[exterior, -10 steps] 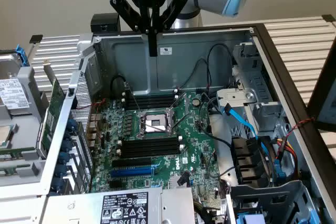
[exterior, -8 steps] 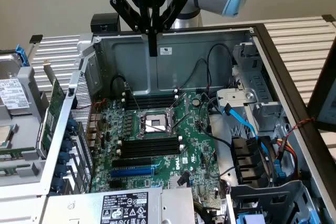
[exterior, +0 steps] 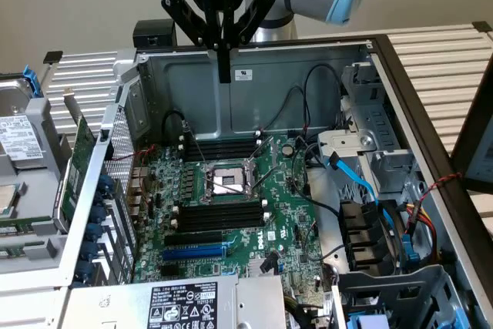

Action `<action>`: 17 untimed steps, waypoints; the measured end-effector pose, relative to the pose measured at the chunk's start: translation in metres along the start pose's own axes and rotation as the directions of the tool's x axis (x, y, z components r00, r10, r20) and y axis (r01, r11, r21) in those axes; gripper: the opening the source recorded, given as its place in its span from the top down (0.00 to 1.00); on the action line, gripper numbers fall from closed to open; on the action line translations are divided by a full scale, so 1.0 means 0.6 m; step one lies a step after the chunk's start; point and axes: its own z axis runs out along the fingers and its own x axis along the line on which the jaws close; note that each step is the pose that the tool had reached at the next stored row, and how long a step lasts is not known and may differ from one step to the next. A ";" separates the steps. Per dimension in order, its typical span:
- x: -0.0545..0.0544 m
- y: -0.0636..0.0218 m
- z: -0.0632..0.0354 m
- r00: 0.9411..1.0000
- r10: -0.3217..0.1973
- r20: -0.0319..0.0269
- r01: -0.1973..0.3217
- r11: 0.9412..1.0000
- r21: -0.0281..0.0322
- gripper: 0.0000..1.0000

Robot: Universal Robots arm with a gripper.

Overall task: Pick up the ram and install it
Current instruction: 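Reach for the ram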

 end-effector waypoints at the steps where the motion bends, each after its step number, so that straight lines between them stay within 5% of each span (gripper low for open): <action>1: 0.000 0.000 0.000 1.000 0.000 0.000 0.000 1.000 0.000 0.89; 6: 0.008 -0.001 0.000 1.000 0.000 0.001 0.000 1.000 0.000 0.89; 17: 0.083 -0.007 -0.002 1.000 0.000 0.003 0.000 1.000 -0.001 0.89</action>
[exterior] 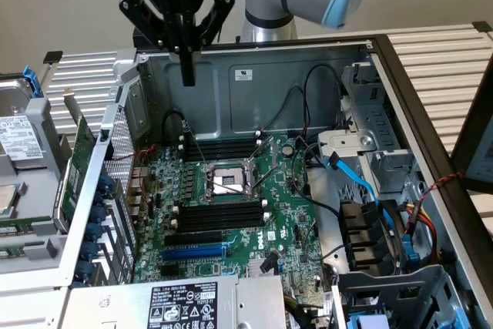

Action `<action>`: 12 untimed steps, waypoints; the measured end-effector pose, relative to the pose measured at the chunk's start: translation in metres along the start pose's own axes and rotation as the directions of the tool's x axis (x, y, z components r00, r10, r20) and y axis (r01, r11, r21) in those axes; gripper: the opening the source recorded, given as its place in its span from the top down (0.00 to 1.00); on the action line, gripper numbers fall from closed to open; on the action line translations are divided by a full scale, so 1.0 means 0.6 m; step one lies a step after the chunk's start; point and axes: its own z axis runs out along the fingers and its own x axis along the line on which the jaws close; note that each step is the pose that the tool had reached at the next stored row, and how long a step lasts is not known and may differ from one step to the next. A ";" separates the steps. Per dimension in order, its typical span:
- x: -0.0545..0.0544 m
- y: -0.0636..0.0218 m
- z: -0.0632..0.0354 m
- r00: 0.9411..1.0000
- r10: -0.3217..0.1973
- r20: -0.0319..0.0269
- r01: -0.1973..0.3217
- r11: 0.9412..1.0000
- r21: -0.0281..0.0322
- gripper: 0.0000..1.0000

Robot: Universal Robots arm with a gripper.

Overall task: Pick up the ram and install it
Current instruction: 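Reach for the ram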

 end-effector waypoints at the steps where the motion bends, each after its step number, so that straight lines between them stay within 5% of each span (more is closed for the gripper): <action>1: 0.007 -0.001 0.000 1.000 0.000 0.000 0.000 1.000 0.000 0.89; 12: 0.091 -0.007 -0.002 1.000 0.000 0.000 0.000 1.000 -0.001 0.89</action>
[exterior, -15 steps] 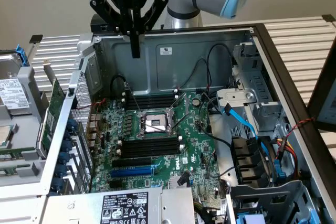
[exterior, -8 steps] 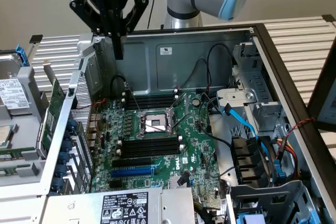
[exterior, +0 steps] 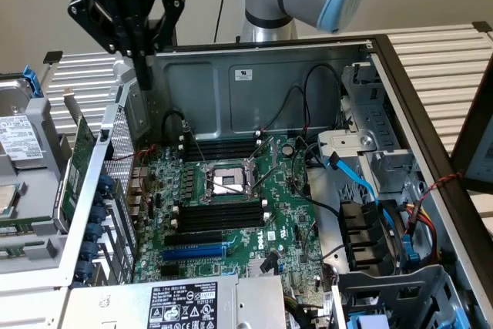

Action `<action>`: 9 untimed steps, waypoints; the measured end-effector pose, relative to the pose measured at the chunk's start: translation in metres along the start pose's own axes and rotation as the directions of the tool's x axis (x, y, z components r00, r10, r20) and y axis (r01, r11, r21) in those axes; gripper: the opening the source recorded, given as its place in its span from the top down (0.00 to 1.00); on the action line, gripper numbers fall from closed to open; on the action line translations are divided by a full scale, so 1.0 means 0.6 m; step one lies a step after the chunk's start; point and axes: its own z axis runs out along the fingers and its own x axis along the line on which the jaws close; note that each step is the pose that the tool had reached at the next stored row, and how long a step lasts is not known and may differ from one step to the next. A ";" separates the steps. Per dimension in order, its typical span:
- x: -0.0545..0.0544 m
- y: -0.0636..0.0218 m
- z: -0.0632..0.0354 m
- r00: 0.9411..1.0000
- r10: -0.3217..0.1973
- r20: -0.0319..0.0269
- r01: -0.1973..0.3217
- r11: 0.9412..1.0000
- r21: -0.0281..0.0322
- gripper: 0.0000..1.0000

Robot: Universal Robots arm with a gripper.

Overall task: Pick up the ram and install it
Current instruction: 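Reach for the ram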

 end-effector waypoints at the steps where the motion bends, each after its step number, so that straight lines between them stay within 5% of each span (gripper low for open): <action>1: 0.008 -0.001 0.000 1.000 0.000 0.000 0.000 1.000 0.000 0.89; 9: 0.068 -0.005 -0.001 1.000 0.000 0.000 0.000 1.000 -0.002 0.89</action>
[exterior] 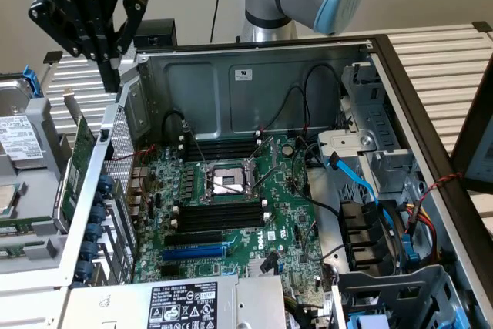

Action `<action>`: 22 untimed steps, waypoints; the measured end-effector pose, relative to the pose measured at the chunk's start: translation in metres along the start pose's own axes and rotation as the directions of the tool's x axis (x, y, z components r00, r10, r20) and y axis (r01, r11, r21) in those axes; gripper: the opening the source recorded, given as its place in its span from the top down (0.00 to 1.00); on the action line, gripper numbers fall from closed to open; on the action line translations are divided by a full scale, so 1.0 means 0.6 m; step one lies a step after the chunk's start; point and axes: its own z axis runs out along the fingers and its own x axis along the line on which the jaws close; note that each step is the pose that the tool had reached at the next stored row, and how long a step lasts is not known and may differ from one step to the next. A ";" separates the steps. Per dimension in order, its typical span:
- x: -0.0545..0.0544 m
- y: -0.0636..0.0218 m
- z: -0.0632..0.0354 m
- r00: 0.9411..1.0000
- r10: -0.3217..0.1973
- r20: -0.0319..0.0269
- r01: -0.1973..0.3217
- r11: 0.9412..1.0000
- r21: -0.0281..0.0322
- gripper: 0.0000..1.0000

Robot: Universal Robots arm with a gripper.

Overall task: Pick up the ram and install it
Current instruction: 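Reach for the ram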

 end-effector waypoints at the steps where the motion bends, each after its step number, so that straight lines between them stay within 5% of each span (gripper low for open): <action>1: 0.007 -0.001 0.000 1.000 0.000 0.000 0.000 1.000 0.000 0.89; 22: 0.166 -0.012 0.003 1.000 0.000 0.000 0.000 1.000 -0.001 0.89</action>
